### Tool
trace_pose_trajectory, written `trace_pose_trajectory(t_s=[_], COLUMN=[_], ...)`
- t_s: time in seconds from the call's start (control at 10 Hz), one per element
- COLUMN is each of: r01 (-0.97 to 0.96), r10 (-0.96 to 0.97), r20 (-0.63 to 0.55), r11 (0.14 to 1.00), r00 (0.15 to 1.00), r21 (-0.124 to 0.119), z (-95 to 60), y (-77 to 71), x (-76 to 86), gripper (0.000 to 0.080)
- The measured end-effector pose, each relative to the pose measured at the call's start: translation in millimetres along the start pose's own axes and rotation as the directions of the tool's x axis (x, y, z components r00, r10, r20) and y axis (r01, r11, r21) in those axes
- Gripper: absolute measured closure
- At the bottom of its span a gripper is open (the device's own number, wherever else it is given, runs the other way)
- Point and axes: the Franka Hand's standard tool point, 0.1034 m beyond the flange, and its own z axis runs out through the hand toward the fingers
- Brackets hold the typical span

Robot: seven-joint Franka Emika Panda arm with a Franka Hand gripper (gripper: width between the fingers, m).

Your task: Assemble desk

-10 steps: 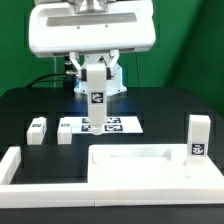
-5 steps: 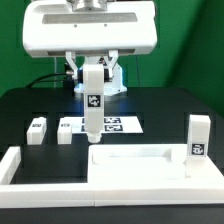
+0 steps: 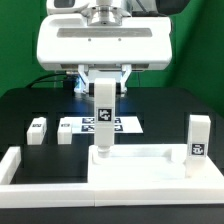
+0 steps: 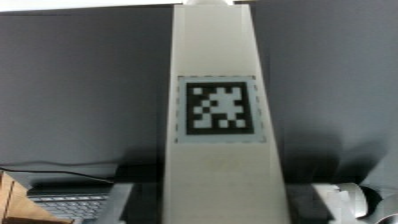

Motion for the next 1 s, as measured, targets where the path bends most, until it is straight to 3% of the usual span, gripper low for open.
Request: trace_pose_trajectory(t_s=[0.1,0.2,0.4,0.6,1.0], r01=[0.008,0.022,0.025,0.016,-0.011], r10=[-0.008,-0.023,-0.025,-0.017,0.011], r20=[-0.007,-0.018,-0.01,-0.005,0.006], r11=[1.0,0.999,0.998,0.998,0.999], r00=[1.0,1.0,1.0,1.0,1.0], r21=[-0.008,-0.035,-0.055,-0.053,-0.035], z=[-0.3,0.0,7.7,10.3,19.1], y=[2.7,11.2,16.4,14.7,-5.1], x=[-1.5,-14.2,-30.6,-32.9,-34.4], gripper=[0.0509,0.0509,0.0509,0.0509,0.0509])
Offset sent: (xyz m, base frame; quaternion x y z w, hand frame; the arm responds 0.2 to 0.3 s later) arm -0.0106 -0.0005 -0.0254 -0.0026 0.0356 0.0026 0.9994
